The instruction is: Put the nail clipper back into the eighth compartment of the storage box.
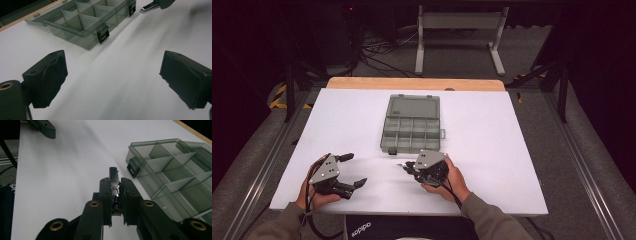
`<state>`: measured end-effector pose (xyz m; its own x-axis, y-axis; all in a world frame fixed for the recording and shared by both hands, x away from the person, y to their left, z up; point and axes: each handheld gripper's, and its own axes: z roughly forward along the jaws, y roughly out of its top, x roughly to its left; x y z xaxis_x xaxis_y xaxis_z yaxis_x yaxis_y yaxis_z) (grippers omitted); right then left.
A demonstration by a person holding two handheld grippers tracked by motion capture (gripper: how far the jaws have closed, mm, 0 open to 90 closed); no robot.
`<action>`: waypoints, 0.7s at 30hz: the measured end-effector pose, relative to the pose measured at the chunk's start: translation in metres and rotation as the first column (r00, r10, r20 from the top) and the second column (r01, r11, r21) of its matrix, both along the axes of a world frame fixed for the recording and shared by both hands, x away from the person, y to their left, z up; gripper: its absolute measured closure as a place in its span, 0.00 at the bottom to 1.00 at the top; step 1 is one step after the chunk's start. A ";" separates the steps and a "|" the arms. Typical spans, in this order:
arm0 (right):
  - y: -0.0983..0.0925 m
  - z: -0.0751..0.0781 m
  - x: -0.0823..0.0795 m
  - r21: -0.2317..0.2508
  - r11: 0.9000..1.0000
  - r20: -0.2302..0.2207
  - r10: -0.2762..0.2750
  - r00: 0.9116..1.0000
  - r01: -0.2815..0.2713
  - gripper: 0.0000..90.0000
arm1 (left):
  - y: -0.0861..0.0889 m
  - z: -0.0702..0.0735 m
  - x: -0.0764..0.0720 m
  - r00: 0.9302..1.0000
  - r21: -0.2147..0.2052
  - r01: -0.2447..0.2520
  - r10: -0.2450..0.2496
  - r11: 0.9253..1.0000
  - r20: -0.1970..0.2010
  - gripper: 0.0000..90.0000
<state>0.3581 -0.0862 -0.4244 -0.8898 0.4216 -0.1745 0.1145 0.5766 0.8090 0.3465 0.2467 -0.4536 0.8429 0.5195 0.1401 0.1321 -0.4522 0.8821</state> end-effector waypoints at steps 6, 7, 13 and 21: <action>-0.006 0.007 0.001 0.017 1.000 0.017 -0.013 1.000 0.013 0.89 | -0.001 0.000 0.000 1.000 0.005 -0.001 0.001 1.000 0.006 0.09; -0.007 0.008 0.000 0.023 1.000 0.017 -0.016 1.000 0.015 0.89 | -0.001 0.000 0.000 1.000 0.005 0.000 0.000 1.000 0.006 0.09; -0.013 0.013 0.001 0.036 0.999 0.027 -0.027 0.999 0.026 0.89 | -0.001 0.000 -0.001 1.000 0.003 -0.005 0.005 1.000 0.004 0.09; -0.021 0.019 0.003 0.054 0.997 0.046 -0.052 0.998 0.049 0.89 | -0.001 0.000 -0.001 1.000 0.008 -0.001 0.001 1.000 0.012 0.08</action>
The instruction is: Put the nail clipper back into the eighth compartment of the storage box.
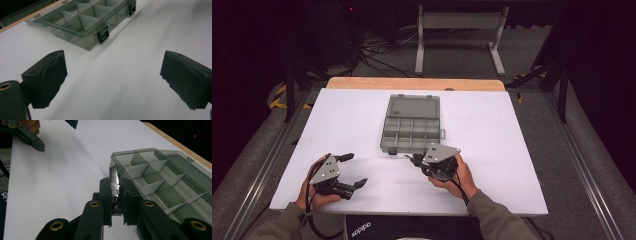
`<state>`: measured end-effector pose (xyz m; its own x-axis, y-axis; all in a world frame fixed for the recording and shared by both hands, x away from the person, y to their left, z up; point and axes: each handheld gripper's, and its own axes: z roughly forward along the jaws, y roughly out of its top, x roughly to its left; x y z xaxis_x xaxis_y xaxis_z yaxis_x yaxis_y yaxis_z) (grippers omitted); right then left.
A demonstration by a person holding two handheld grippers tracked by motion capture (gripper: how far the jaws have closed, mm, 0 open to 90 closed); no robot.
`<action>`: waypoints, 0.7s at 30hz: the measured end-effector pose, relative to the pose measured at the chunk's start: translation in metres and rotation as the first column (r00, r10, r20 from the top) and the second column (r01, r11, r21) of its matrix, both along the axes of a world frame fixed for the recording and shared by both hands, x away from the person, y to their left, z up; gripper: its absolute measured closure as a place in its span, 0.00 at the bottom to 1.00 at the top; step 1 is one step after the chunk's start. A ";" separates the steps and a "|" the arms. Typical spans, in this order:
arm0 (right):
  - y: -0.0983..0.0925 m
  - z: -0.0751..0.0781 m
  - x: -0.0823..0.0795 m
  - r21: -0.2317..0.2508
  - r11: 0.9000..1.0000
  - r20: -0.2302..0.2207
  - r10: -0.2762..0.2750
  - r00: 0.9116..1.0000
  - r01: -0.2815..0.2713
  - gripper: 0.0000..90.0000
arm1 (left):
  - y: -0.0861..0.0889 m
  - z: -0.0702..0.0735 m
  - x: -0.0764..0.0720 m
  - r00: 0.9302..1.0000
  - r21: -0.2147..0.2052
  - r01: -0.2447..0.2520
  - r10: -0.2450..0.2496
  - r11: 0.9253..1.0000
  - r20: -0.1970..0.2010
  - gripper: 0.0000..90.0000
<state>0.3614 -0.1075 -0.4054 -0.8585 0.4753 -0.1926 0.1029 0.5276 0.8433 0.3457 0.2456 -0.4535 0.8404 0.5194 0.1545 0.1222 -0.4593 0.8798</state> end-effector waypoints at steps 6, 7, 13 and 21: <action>-0.007 0.004 0.002 0.008 1.000 0.016 -0.023 1.000 0.022 0.89 | 0.000 0.000 0.000 1.000 0.000 -0.002 0.002 1.000 0.001 0.08; -0.009 0.005 0.002 0.009 1.000 0.019 -0.027 0.999 0.027 0.89 | 0.000 0.000 0.000 1.000 0.000 -0.002 0.002 1.000 0.001 0.08; -0.016 0.008 0.004 0.018 0.999 0.029 -0.052 0.998 0.052 0.89 | 0.000 0.000 0.000 1.000 0.000 0.000 0.000 1.000 0.003 0.08; -0.023 0.011 0.007 0.031 0.997 0.034 -0.076 0.997 0.075 0.89 | 0.000 0.000 0.000 1.000 -0.002 0.001 -0.001 1.000 0.001 0.08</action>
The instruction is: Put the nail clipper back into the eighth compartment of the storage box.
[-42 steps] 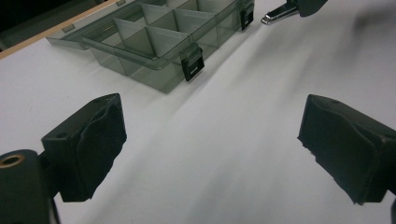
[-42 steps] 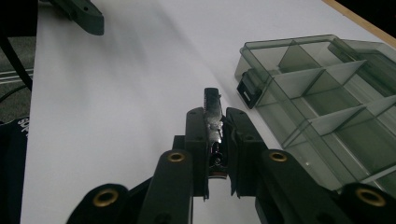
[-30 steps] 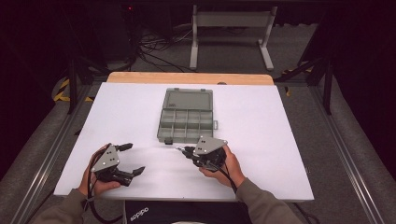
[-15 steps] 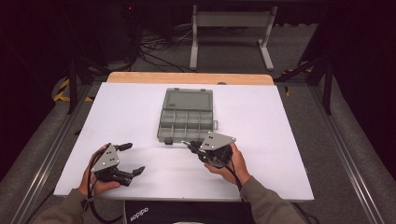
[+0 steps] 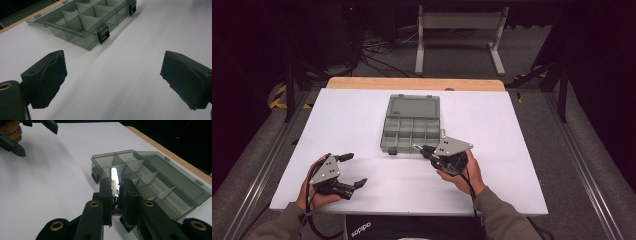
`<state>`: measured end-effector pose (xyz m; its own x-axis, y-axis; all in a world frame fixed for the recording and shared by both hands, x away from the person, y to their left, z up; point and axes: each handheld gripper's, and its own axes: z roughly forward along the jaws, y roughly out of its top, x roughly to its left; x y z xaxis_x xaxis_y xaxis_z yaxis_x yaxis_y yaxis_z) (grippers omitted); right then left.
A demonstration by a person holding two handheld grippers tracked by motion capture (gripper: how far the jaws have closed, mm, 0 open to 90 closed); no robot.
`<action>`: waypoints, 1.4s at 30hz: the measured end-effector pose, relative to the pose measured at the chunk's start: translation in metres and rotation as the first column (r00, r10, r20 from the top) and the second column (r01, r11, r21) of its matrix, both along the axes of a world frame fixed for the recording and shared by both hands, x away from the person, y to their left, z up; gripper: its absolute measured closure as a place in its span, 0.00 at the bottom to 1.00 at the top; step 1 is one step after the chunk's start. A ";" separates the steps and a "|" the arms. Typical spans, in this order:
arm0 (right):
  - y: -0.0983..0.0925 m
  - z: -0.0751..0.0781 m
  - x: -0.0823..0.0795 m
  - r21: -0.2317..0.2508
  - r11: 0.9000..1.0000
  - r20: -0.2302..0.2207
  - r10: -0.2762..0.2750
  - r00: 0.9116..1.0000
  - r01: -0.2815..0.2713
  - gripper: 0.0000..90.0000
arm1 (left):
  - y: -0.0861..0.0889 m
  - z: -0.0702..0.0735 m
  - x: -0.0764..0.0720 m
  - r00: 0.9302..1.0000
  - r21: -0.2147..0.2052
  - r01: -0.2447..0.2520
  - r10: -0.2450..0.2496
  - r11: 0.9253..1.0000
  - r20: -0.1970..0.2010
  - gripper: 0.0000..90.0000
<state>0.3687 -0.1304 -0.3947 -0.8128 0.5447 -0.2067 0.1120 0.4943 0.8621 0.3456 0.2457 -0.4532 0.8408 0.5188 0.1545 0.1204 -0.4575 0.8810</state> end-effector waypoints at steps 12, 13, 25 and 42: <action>-0.011 0.002 0.007 0.013 0.999 0.000 -0.050 0.999 0.050 0.89 | -0.001 -0.001 0.000 1.000 0.000 0.003 -0.003 1.000 -0.003 0.08; -0.012 0.002 0.008 0.013 0.999 0.000 -0.053 0.999 0.053 0.89 | -0.001 -0.001 0.000 1.000 0.001 0.001 -0.001 1.000 -0.002 0.08; -0.017 -0.002 0.018 0.010 0.996 -0.008 -0.091 0.996 0.091 0.89 | -0.001 -0.001 0.000 1.000 0.004 -0.002 0.002 1.000 0.001 0.08; -0.017 -0.014 0.040 -0.009 0.990 -0.045 -0.140 0.989 0.139 0.89 | -0.002 -0.002 0.001 1.000 0.007 0.000 0.000 1.000 -0.007 0.08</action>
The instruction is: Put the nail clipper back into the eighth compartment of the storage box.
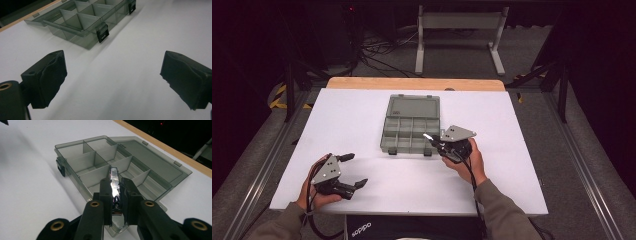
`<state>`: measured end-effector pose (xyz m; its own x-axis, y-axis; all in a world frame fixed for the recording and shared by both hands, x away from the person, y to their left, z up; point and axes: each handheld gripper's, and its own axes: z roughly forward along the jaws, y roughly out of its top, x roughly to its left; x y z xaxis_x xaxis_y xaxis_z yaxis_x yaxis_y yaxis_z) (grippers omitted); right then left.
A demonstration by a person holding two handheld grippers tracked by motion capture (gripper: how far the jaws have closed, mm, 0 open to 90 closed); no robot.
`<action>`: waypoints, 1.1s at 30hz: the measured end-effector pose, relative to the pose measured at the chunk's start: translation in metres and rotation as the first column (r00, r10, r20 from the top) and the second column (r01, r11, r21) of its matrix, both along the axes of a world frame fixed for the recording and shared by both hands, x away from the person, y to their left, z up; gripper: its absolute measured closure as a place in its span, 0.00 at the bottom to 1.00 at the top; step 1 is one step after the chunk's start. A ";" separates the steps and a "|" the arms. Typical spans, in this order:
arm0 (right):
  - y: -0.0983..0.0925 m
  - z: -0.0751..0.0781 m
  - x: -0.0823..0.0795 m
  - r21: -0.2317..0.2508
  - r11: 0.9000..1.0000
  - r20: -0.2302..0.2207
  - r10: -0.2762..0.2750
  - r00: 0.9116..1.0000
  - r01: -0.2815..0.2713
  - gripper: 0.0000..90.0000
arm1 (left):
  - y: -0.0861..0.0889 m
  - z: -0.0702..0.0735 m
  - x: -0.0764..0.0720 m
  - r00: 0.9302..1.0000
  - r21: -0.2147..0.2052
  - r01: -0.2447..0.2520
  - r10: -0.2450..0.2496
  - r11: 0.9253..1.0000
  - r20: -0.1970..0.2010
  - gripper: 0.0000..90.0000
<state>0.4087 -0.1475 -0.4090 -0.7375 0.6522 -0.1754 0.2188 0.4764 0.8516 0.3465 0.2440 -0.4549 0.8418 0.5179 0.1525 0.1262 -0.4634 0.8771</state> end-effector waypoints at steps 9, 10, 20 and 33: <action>0.001 -0.006 0.009 -0.012 1.000 -0.020 -0.021 1.000 0.021 0.89 | 0.000 0.000 0.001 1.000 0.003 0.002 -0.002 1.000 0.000 0.08; 0.001 -0.006 0.010 -0.012 1.000 -0.023 -0.023 0.999 0.023 0.89 | 0.000 0.000 0.001 1.000 0.005 0.002 -0.002 1.000 0.000 0.08; 0.000 -0.012 0.018 -0.018 0.998 -0.049 -0.053 0.997 0.053 0.89 | 0.000 -0.001 0.001 1.000 0.007 0.003 -0.003 1.000 -0.003 0.08; 0.002 -0.023 0.022 -0.048 0.997 -0.073 -0.068 0.995 0.065 0.89 | 0.000 0.000 0.001 1.000 0.010 0.007 -0.007 1.000 -0.001 0.09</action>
